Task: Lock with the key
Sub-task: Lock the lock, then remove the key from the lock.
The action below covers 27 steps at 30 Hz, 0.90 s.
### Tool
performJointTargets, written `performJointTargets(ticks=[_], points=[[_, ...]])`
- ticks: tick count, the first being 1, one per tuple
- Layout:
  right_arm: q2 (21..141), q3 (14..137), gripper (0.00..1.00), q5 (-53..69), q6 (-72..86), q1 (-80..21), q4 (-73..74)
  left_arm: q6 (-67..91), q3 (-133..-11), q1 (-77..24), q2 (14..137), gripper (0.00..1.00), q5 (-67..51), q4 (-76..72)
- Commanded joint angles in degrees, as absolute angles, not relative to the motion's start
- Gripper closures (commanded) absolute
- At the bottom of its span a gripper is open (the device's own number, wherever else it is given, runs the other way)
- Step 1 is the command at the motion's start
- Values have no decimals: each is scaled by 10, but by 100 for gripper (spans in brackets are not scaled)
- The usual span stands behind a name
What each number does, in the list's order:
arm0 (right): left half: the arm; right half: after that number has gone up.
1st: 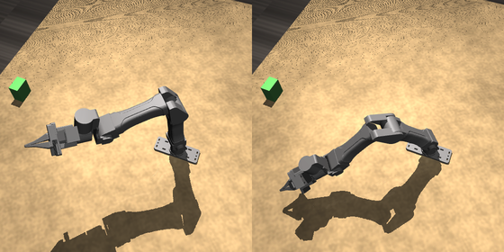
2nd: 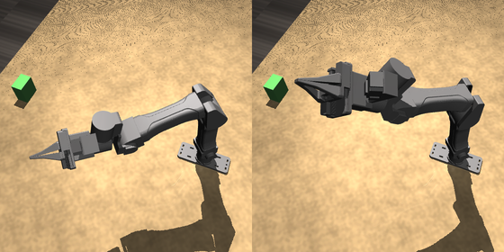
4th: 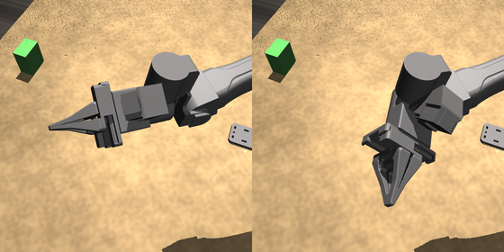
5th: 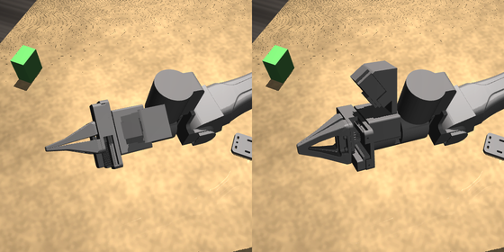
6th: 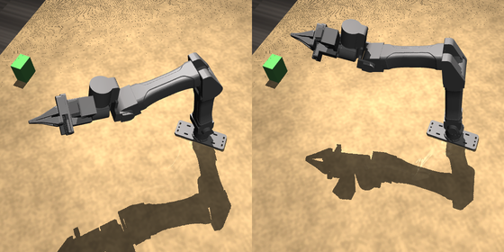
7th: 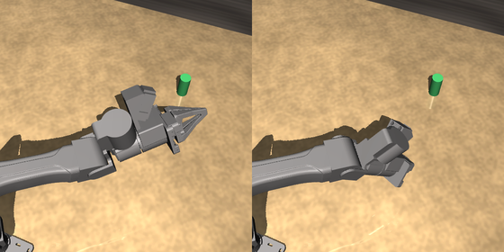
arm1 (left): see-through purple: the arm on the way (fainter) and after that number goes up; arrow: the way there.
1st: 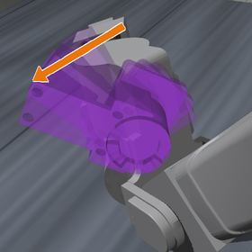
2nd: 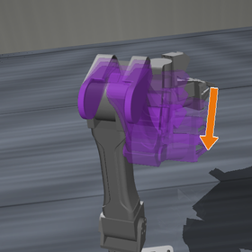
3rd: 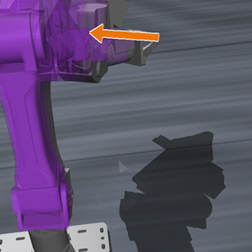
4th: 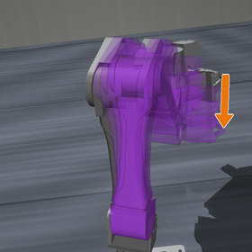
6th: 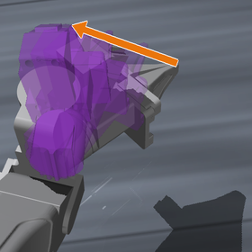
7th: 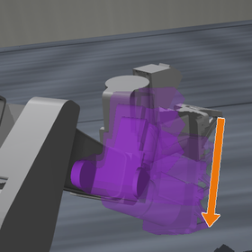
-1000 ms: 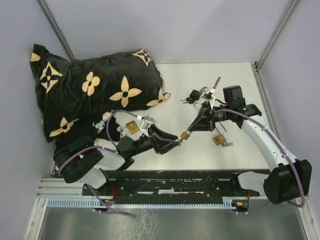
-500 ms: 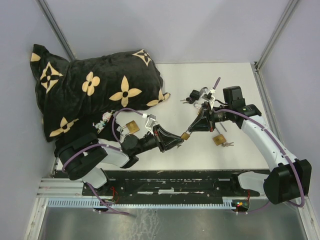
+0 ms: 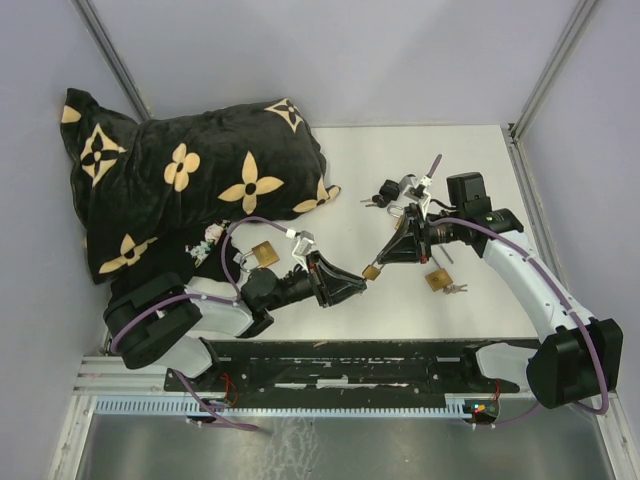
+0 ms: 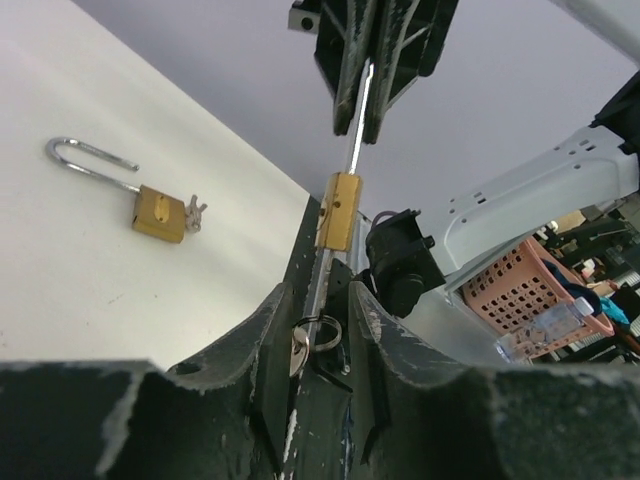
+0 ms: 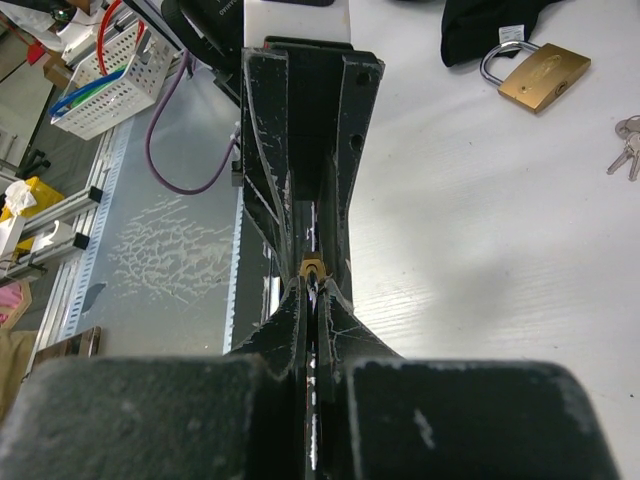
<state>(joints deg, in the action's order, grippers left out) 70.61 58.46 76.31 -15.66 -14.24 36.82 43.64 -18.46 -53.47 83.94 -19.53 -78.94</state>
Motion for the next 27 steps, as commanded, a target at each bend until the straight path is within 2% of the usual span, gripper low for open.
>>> performJointTargets(ticks=[1,17,22,27], points=[[698,588,98,788,-158,-141,348,422,-191,-536,827,64,-197,-768],[696,586,99,777,-164,-141,350,431,-199,-536,816,74,-186,-762],[697,585,98,774,-167,-141,352,436,-196,-536,814,68,-186,-766],[699,585,98,775,-168,-141,354,441,-199,-536,818,66,-192,-771]])
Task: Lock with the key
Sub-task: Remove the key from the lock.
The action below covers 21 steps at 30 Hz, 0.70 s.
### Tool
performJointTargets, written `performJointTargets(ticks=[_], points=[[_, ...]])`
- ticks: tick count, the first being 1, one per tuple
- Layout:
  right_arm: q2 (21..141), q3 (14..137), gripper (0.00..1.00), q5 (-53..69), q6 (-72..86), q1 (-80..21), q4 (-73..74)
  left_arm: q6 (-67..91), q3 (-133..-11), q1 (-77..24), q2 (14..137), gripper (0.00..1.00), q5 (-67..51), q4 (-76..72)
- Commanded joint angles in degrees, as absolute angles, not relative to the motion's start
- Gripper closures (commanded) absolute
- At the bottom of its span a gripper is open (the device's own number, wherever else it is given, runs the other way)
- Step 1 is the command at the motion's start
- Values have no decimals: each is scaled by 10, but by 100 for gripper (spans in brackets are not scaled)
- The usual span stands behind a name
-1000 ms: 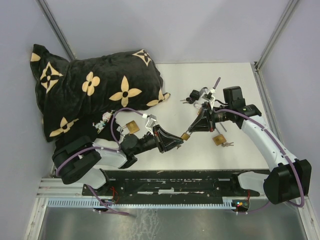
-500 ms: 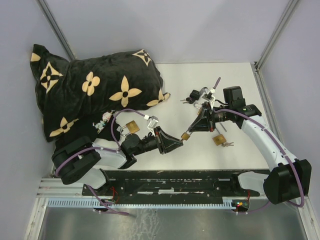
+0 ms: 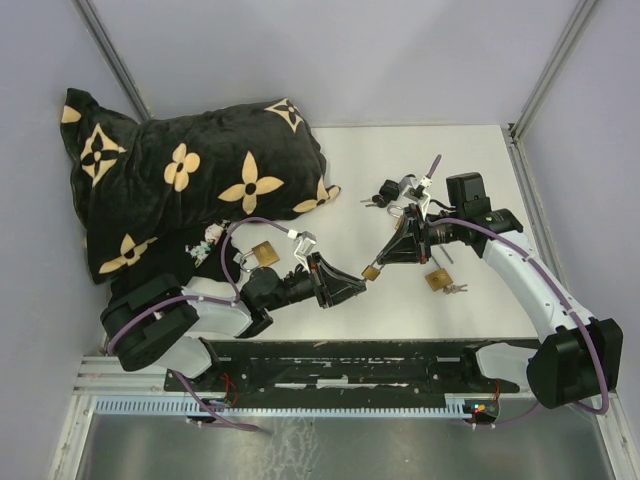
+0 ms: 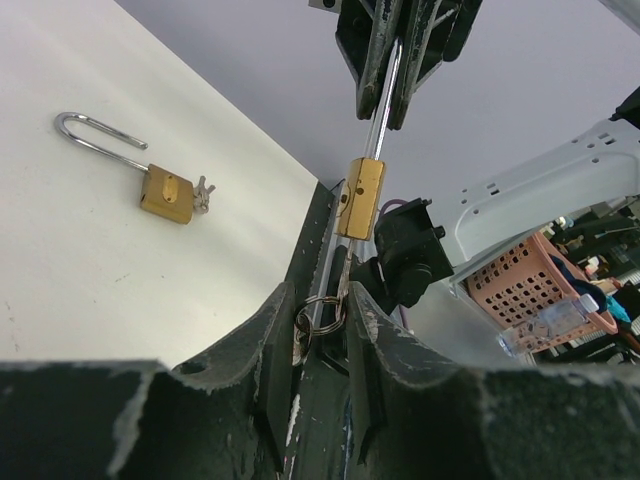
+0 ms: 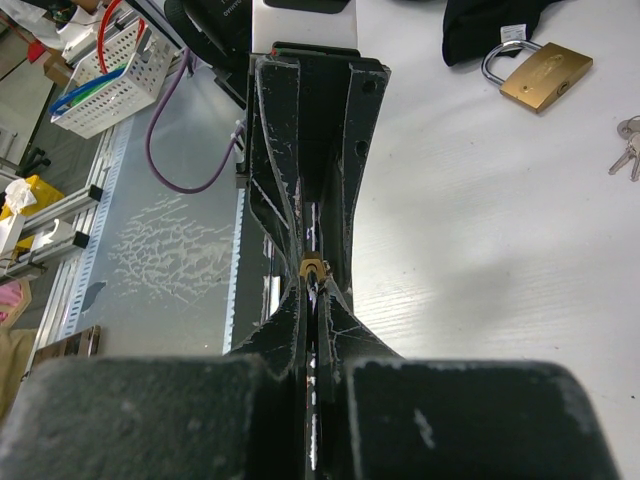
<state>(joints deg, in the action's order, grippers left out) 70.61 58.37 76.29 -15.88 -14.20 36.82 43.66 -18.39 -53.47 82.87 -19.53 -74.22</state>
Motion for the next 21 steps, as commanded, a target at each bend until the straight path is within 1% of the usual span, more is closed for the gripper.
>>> performJointTargets(ticks=[1,7,13,14,15,17,18,19,21], points=[[698,586,98,774,-169,-141,354,443,-199,-536,819,66,-192,-773],[699,586,98,775,-170,-141,356,448,-204,-536,822,64,-189,-773],[700,586,98,775,-171,-141,357,448,-203,-536,825,66,-191,-773],[701,587,98,775,-172,-141,357,448,-203,-535,826,68,-192,-773],[701,586,98,775,-172,-141,358,448,-203,-536,826,73,-193,-773],[701,586,98,775,-173,-141,358,445,-201,-536,828,85,-197,-774],[701,586,98,775,-173,-141,358,440,-201,-536,828,93,-200,-775],[701,586,98,775,-172,-140,358,437,-199,-536,828,96,-202,-776],[702,588,98,772,-173,-141,358,427,-189,-536,826,97,-205,-775]])
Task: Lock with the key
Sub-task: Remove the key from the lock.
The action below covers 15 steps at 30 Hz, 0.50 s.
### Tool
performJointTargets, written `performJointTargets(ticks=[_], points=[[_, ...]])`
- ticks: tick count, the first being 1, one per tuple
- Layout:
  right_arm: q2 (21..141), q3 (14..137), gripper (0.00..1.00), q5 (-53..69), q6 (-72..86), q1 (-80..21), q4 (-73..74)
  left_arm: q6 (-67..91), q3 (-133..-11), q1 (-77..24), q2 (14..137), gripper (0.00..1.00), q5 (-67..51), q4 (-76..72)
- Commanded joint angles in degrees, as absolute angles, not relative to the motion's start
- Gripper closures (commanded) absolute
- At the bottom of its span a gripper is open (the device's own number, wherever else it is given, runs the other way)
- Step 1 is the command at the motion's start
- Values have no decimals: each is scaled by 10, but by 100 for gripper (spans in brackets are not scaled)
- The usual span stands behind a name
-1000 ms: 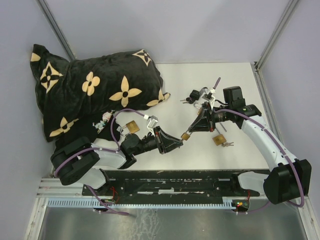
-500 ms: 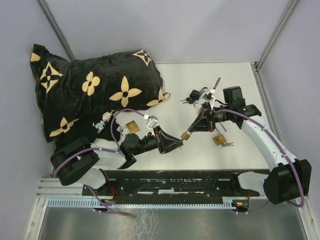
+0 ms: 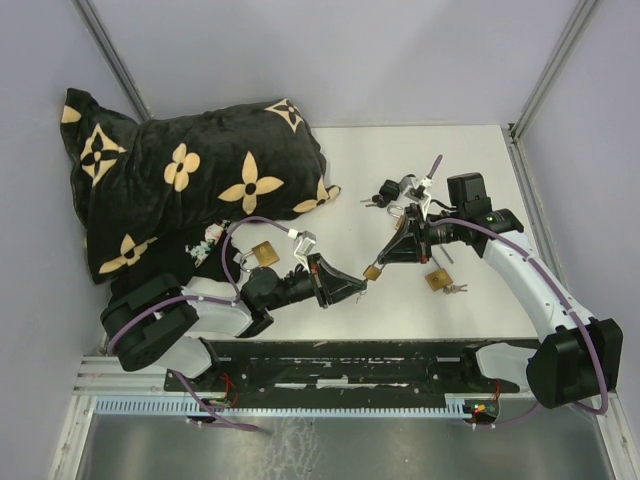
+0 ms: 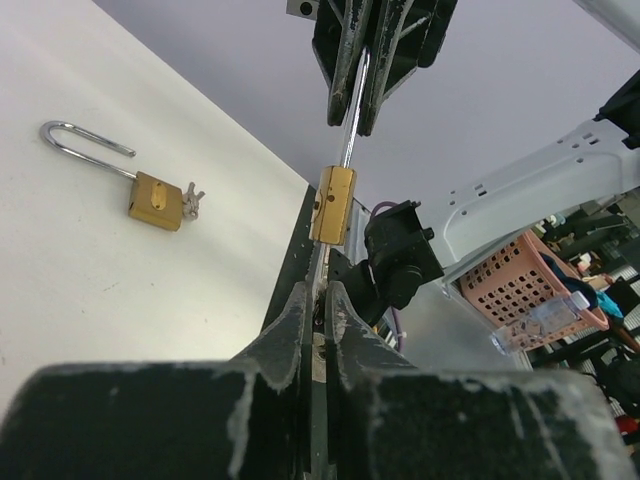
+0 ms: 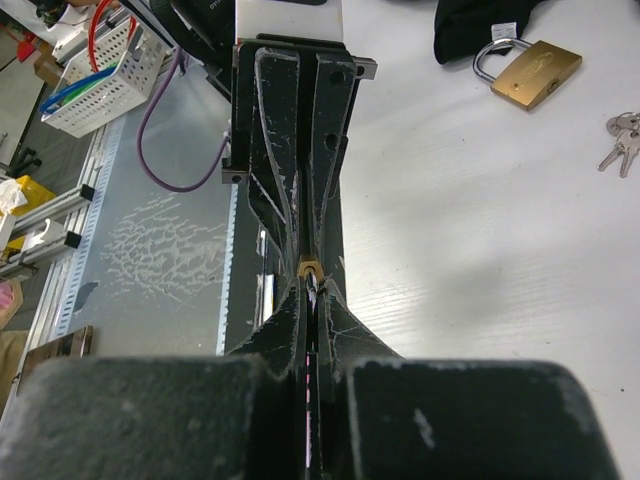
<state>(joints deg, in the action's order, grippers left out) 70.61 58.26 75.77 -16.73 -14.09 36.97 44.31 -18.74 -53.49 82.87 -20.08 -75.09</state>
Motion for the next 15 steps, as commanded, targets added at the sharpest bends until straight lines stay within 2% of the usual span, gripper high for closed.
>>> performJointTargets(ticks=[1,15], points=[[701,587,98,771,-173,-140,358,420,-182,-536,822,97,-204,-775],[710,578,98,796,-121,-117,310,366,-94,-532,737,97,-200,-714]])
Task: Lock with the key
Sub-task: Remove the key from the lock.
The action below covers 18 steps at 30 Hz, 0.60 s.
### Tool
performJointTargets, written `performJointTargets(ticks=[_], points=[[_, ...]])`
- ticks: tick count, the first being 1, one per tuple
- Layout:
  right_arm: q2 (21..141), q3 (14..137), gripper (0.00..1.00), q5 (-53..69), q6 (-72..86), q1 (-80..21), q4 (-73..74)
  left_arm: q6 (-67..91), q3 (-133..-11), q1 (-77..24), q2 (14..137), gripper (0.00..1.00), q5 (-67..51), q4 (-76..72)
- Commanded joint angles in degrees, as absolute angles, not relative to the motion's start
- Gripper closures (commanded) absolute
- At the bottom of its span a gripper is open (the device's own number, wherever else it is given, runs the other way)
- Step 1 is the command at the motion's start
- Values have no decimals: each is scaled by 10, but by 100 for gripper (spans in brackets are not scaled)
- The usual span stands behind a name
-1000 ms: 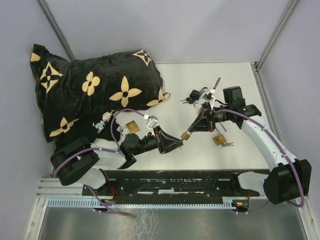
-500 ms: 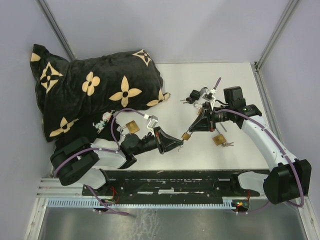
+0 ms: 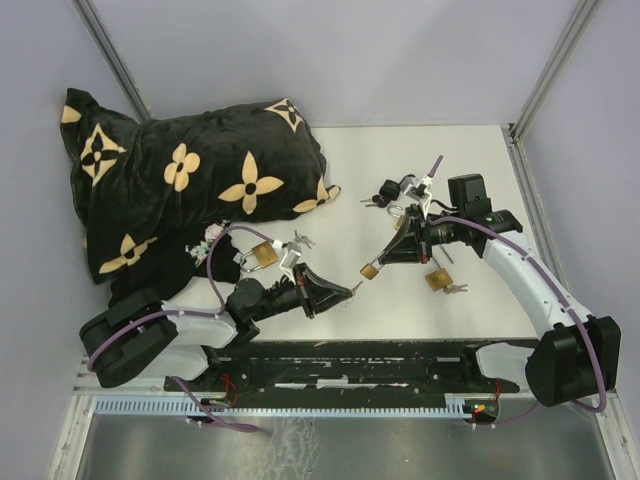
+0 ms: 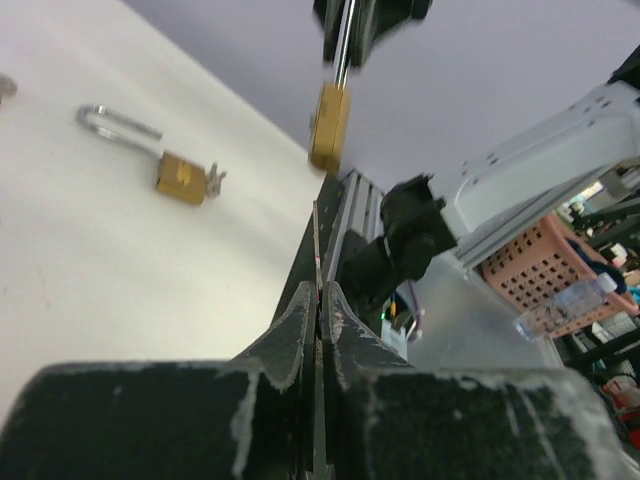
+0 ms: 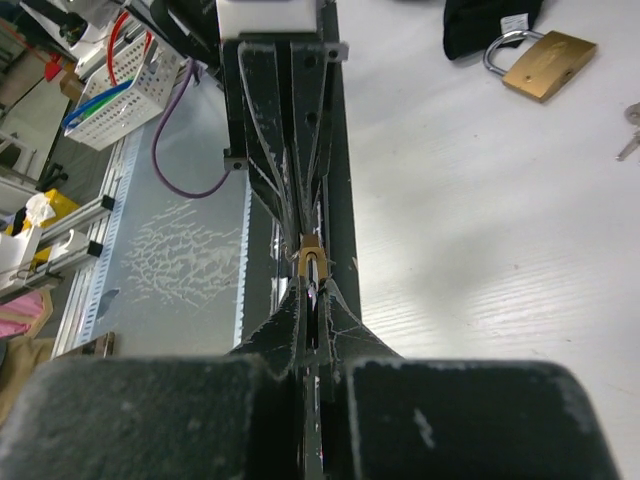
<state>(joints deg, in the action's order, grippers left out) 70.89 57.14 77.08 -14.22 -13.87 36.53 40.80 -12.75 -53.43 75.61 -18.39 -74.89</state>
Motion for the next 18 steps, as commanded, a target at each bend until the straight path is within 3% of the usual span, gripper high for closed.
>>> performJointTargets(ticks=[1,18], points=[[713,578,98,801,-116,-117,308,362,-91,-532,732,97,-205,-716],[740,567,98,751,-91,-117,284,330,-74,-503,683,97,-188,-574]])
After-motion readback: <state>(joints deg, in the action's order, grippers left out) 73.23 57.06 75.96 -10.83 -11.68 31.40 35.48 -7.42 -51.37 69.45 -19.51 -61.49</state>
